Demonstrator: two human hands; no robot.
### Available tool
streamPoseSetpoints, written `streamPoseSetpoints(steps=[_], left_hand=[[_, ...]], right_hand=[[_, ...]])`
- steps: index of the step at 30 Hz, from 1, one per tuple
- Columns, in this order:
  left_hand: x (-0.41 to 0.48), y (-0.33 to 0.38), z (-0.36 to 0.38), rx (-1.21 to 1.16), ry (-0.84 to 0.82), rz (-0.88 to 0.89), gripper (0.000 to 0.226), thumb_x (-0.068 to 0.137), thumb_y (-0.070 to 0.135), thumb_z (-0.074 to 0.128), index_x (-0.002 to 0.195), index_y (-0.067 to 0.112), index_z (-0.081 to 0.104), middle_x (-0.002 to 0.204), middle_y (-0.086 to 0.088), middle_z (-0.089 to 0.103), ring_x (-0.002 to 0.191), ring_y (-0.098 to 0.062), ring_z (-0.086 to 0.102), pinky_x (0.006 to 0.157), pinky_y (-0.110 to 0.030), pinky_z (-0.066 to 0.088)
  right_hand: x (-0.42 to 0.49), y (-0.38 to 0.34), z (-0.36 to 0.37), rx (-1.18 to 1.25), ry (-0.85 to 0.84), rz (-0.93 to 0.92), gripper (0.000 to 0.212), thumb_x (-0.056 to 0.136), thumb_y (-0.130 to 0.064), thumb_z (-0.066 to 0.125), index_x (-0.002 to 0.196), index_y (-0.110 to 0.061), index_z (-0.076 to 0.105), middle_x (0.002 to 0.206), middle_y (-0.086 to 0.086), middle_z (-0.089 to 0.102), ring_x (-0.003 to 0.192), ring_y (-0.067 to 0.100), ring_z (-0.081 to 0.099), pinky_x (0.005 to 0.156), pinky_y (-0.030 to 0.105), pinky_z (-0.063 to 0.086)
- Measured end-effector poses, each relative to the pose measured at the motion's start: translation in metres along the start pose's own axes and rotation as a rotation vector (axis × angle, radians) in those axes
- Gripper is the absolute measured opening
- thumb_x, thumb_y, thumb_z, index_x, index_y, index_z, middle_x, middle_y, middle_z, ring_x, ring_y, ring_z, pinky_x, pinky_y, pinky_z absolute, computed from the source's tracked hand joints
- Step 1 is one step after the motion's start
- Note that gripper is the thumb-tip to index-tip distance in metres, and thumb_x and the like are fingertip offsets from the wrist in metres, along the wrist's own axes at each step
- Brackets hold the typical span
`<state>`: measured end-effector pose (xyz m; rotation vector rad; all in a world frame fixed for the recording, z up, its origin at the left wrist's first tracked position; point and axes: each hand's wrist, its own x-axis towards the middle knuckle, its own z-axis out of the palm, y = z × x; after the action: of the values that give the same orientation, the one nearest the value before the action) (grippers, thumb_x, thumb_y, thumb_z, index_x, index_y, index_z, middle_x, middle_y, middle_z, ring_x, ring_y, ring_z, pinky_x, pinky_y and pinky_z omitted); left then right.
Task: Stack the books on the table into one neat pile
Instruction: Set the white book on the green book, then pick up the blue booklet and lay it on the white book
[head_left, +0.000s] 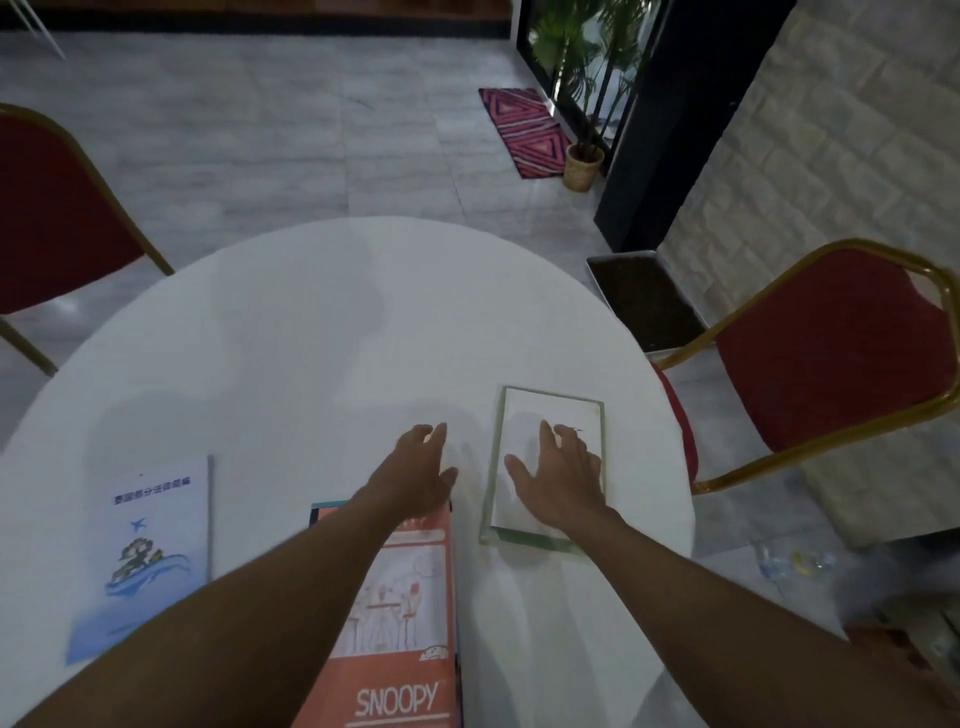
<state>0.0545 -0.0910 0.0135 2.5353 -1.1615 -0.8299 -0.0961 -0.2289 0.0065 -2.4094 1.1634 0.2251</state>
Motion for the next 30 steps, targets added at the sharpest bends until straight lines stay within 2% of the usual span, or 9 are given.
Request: streamPoseSetpoints(steps=[3, 8, 12, 16, 20, 22, 24, 26, 30], left_hand=[[-0.009, -0.030, -0.014, 0.123, 0.070, -0.030, 0.073, 0.098, 0.045, 0.044, 0.157, 0.019, 0.010, 0.165, -0.008, 0.008, 0.153, -0.026, 0.004, 0.124, -0.043, 0.016], [-0.042, -0.111, -0.042, 0.229, 0.123, -0.171, 0.071, 0.099, 0.051, 0.031, 0.157, 0.022, 0.002, 0.165, -0.008, -0.008, 0.153, -0.028, -0.009, 0.125, -0.047, 0.005], [-0.068, -0.172, -0.054, 0.182, 0.111, -0.284, 0.070, 0.100, 0.049, 0.029, 0.157, 0.023, 0.000, 0.165, -0.007, -0.010, 0.153, -0.029, -0.009, 0.124, -0.047, 0.005], [-0.092, -0.226, -0.056, 0.145, 0.084, -0.382, 0.068, 0.100, 0.047, 0.030, 0.157, 0.024, 0.002, 0.166, -0.007, -0.006, 0.152, -0.033, -0.001, 0.123, -0.048, 0.011], [-0.112, -0.270, -0.046, 0.155, 0.076, -0.477, 0.067, 0.099, 0.043, 0.036, 0.157, 0.026, 0.007, 0.165, -0.010, -0.001, 0.150, -0.039, 0.006, 0.120, -0.049, 0.019], [-0.121, -0.288, -0.039, 0.126, 0.064, -0.533, 0.067, 0.098, 0.041, 0.041, 0.156, 0.030, 0.010, 0.164, -0.012, 0.003, 0.148, -0.039, 0.012, 0.116, -0.049, 0.027], [-0.128, -0.302, -0.032, 0.090, 0.092, -0.567, 0.066, 0.096, 0.043, 0.045, 0.154, 0.033, 0.016, 0.159, -0.014, 0.013, 0.144, -0.035, 0.021, 0.109, -0.049, 0.036], [-0.131, -0.310, -0.029, 0.054, 0.154, -0.568, 0.066, 0.094, 0.046, 0.050, 0.152, 0.034, 0.022, 0.152, -0.015, 0.021, 0.138, -0.034, 0.028, 0.102, -0.048, 0.041], [-0.127, -0.316, -0.028, -0.072, 0.230, -0.642, 0.072, 0.090, 0.047, 0.057, 0.153, 0.035, 0.024, 0.148, -0.018, 0.024, 0.131, -0.037, 0.030, 0.102, -0.048, 0.041]], right_hand=[[0.004, -0.027, 0.009, -0.005, -0.020, -0.032, 0.090, 0.091, -0.074, 0.027, 0.160, -0.020, 0.009, 0.169, 0.004, 0.002, 0.156, 0.024, -0.001, 0.123, 0.046, 0.003], [0.006, -0.105, 0.039, -0.051, -0.084, -0.186, 0.096, 0.086, -0.080, 0.019, 0.160, -0.021, 0.002, 0.168, 0.001, -0.012, 0.155, 0.023, -0.015, 0.123, 0.048, -0.008], [0.002, -0.161, 0.068, -0.069, -0.146, -0.301, 0.092, 0.091, -0.074, 0.020, 0.160, -0.017, 0.001, 0.168, 0.003, -0.012, 0.155, 0.022, -0.016, 0.124, 0.047, -0.010], [-0.003, -0.212, 0.099, -0.087, -0.217, -0.387, 0.089, 0.094, -0.071, 0.023, 0.160, -0.016, 0.001, 0.169, 0.004, -0.011, 0.155, 0.022, -0.015, 0.124, 0.044, -0.010], [-0.013, -0.251, 0.132, -0.072, -0.286, -0.441, 0.086, 0.096, -0.066, 0.035, 0.160, -0.016, 0.009, 0.169, 0.007, 0.004, 0.156, 0.025, -0.001, 0.125, 0.041, -0.001], [-0.019, -0.266, 0.147, -0.081, -0.290, -0.481, 0.081, 0.094, -0.062, 0.044, 0.156, -0.013, 0.025, 0.161, 0.011, 0.028, 0.150, 0.028, 0.021, 0.123, 0.041, 0.018], [-0.025, -0.279, 0.161, -0.153, -0.264, -0.540, 0.070, 0.091, -0.062, 0.050, 0.141, -0.013, 0.045, 0.139, 0.011, 0.047, 0.131, 0.030, 0.042, 0.109, 0.041, 0.035], [-0.031, -0.287, 0.174, -0.198, -0.297, -0.580, 0.065, 0.089, -0.061, 0.054, 0.133, -0.013, 0.049, 0.129, 0.010, 0.048, 0.120, 0.029, 0.045, 0.102, 0.042, 0.039], [-0.040, -0.296, 0.192, -0.193, -0.322, -0.636, 0.068, 0.086, -0.054, 0.063, 0.137, -0.012, 0.045, 0.125, 0.010, 0.044, 0.115, 0.028, 0.044, 0.098, 0.041, 0.041]])
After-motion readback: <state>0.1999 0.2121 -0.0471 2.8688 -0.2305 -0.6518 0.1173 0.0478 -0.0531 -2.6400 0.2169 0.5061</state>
